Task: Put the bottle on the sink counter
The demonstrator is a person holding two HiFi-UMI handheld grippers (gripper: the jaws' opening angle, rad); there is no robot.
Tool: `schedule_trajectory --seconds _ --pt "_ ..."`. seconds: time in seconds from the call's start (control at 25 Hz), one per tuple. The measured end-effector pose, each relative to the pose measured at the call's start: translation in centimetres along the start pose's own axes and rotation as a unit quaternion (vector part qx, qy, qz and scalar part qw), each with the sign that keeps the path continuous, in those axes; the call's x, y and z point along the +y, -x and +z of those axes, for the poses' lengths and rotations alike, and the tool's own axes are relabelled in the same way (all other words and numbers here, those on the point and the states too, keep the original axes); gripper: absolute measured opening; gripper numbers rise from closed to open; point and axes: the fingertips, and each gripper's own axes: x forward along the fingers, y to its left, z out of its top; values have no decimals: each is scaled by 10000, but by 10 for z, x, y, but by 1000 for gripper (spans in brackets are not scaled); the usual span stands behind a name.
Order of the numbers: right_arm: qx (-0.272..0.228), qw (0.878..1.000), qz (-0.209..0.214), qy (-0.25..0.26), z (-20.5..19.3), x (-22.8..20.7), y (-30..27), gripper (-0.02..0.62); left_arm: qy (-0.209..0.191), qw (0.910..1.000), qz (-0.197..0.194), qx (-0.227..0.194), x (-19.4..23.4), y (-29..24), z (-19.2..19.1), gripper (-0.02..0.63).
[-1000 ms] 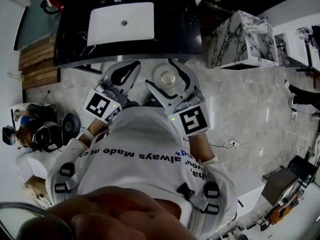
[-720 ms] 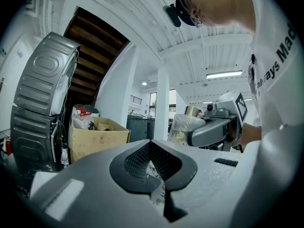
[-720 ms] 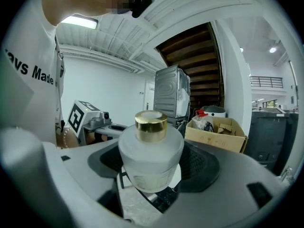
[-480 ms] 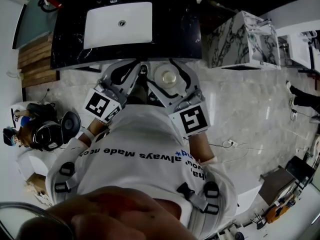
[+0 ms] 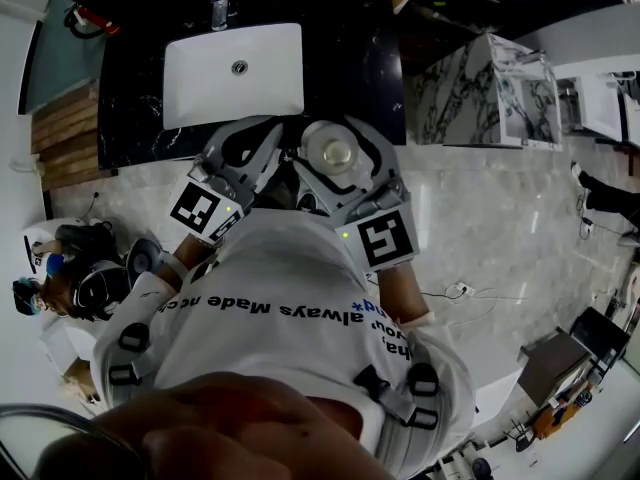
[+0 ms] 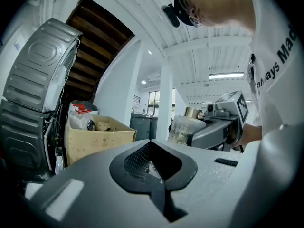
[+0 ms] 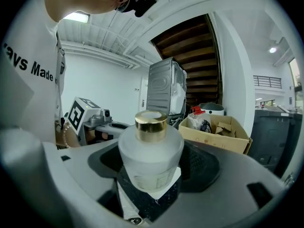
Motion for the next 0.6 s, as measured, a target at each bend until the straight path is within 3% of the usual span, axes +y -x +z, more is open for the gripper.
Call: schedule_trajectory --seconds 0.6 --pt "34 10000 -65 -60 20 -56 -78 331 71 9998 -180 43 84 -45 7 3"
